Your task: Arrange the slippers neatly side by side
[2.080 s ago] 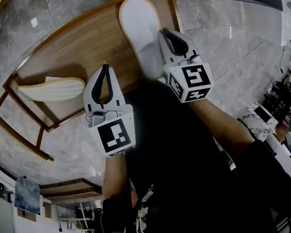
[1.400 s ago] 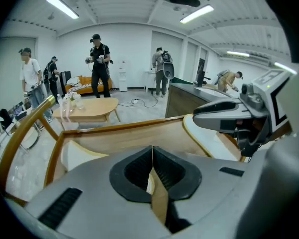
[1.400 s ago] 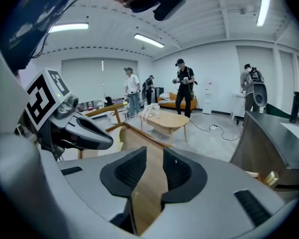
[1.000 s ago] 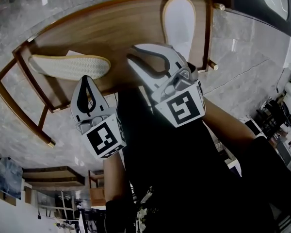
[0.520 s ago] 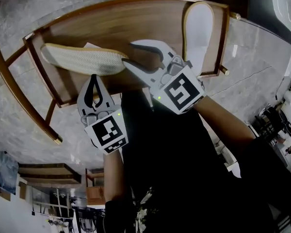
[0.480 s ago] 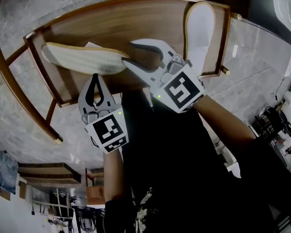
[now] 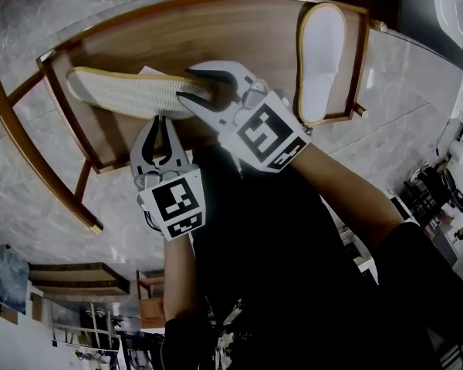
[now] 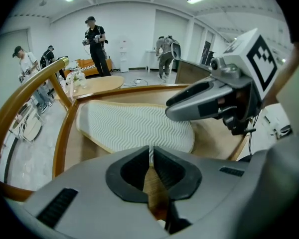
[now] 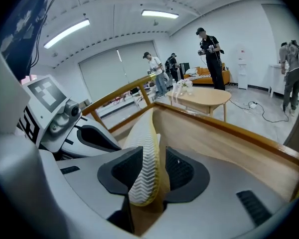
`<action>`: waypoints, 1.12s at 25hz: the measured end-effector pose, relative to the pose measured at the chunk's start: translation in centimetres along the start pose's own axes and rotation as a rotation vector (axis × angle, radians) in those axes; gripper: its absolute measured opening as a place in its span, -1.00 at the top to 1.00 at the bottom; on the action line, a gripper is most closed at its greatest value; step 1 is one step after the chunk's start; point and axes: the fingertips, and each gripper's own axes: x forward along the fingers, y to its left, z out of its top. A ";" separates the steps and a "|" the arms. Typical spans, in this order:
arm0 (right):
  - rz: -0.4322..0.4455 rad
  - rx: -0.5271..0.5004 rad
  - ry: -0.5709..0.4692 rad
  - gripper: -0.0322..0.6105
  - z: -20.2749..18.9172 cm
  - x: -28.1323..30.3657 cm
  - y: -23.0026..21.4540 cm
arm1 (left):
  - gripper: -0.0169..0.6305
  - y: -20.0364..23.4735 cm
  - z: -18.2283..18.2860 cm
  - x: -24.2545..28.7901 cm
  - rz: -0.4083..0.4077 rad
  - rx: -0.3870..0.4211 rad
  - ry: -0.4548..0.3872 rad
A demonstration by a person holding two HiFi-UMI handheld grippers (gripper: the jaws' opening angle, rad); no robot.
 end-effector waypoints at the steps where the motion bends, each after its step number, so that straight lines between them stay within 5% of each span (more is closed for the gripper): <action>1: 0.007 0.011 0.009 0.51 -0.2 0.2 0.1 | 0.93 0.0 -0.1 0.1 -0.002 -0.005 0.004; 5: 0.007 0.024 -0.005 0.63 0.2 0.0 0.3 | 0.70 0.2 -0.4 0.6 -0.016 -0.025 0.026; 14: 0.015 -0.077 -0.078 0.79 2.7 -2.4 2.5 | 0.84 -0.1 1.0 0.1 -0.020 -0.037 -0.021; 22: -0.012 -0.318 -0.057 0.83 3.9 -4.7 2.7 | 0.93 -0.3 2.4 -0.9 -0.013 -0.032 -0.072; 28: -0.002 -0.380 -0.026 0.83 3.5 -5.1 2.0 | 0.83 2.2 6.1 -3.4 0.064 0.096 -0.169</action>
